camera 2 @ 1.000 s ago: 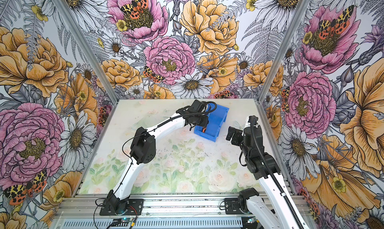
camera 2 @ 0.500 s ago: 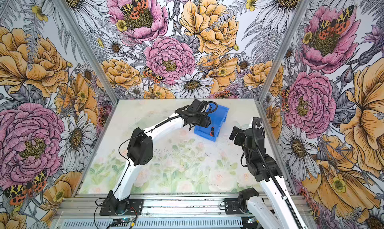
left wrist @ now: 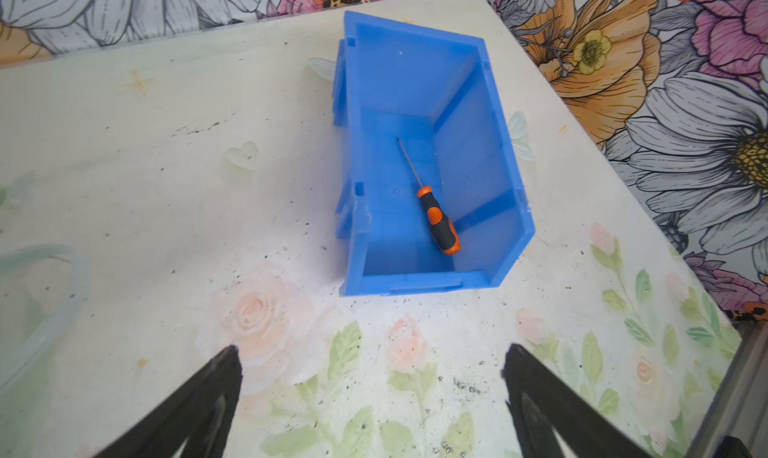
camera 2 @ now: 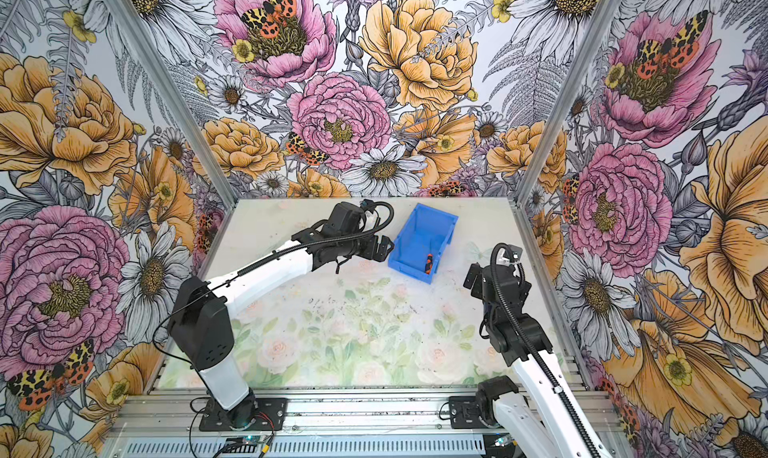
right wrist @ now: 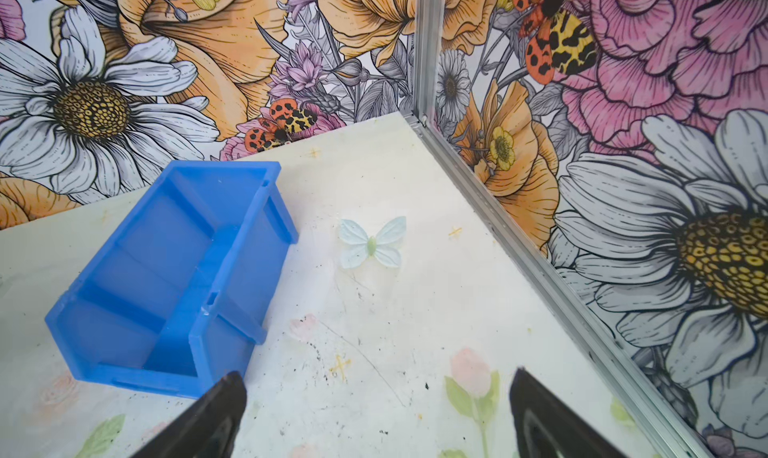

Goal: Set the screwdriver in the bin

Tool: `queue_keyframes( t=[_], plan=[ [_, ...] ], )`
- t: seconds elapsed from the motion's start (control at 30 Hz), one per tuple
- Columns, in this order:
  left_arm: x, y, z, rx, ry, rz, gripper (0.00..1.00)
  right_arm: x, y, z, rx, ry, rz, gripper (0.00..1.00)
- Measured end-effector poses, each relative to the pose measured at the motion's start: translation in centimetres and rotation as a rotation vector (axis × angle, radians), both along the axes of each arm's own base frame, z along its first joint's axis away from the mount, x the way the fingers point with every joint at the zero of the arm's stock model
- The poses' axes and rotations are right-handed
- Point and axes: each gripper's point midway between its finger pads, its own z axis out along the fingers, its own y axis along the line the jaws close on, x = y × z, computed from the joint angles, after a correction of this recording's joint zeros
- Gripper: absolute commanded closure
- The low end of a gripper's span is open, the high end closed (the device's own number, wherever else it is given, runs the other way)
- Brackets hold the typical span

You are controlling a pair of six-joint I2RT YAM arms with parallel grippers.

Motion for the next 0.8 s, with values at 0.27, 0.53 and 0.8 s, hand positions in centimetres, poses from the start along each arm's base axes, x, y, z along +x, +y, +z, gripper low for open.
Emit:
queue_keyframes(
  t=[0.27, 0.53, 0.8],
  plan=[
    [-0.4, 9.1, -0.8, 0.030, -0.054, 0.178, 0.01, 1.1, -0.1, -3.4, -0.116, 0.025, 0.049, 0.00],
    [-1.4, 22.7, -2.8, 0.122, -0.196, 0.557, 0.01, 4.6, 0.0, -5.5, -0.157, 0.014, 0.099, 0.01],
    [-2.4, 31.1, -5.1, 0.269, -0.298, 0.776, 0.01, 7.6, -1.3, -7.2, -0.128, -0.014, 0.103, 0.00]
  ],
)
